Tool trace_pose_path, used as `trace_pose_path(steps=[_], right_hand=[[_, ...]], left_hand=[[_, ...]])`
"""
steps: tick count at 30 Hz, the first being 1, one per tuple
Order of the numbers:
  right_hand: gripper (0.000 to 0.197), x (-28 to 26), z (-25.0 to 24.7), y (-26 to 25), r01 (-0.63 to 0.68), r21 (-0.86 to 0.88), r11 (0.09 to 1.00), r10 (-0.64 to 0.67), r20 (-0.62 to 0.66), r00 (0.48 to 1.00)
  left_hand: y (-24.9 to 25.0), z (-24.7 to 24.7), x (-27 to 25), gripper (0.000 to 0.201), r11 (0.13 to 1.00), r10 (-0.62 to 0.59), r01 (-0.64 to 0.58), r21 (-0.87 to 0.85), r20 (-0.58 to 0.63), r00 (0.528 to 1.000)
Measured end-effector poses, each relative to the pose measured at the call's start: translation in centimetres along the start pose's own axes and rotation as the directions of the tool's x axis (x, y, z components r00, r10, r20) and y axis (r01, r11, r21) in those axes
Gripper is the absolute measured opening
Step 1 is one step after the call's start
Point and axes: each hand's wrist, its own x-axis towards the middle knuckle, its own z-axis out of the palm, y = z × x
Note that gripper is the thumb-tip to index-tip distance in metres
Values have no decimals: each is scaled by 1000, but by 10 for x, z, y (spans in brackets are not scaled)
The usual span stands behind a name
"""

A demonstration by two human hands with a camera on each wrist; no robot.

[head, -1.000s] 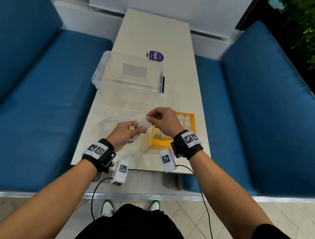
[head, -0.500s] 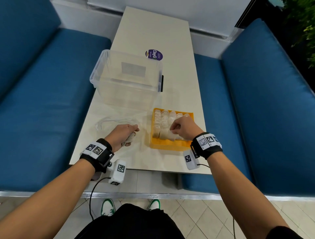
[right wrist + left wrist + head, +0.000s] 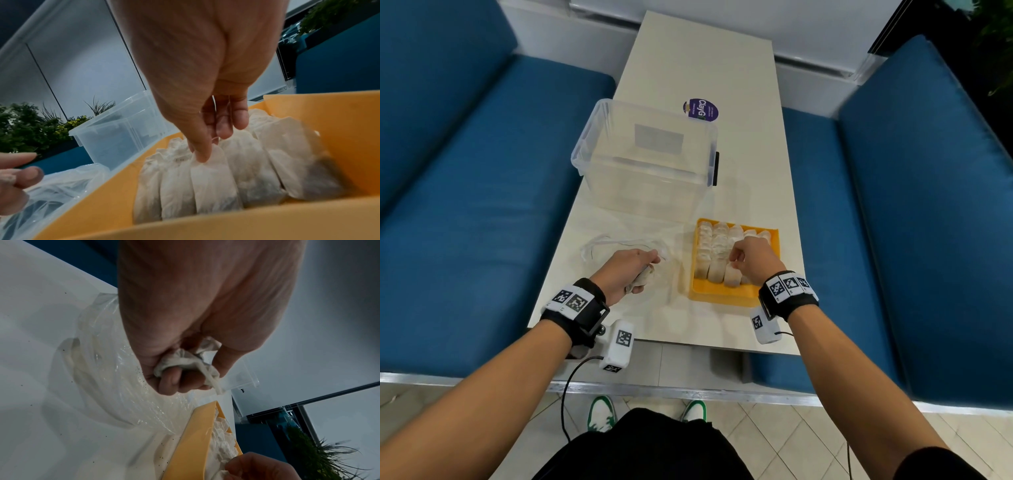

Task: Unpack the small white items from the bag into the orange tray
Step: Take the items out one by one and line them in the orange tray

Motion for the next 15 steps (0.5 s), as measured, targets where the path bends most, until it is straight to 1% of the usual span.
trace_pose_path(steps=[3,7,10,11,15], right_hand=[[9,1,1,0,-4,17,1000,5,-38,999],[9,2,2,2,1,26,1000,0,-36,999],[11,2,0,4,11,37,999,-9,-35,999],[11,1,-1,5,12,42,999,-10,-42,999],[10,2,-8,4,28,46,999,-25,-76,997]], left_hand=[[-1,-1,1,23,1000,6,-6,-13,2,1000],[1,-1,1,10,999,14,-12,-41,37,999],[4,0,-1,34,996,-31,31,-89,-4,1000],[4,0,-1,38,995,-32,32,-97,-2,999],[6,1,0,40,999,-10,10,-35,-9,1000]])
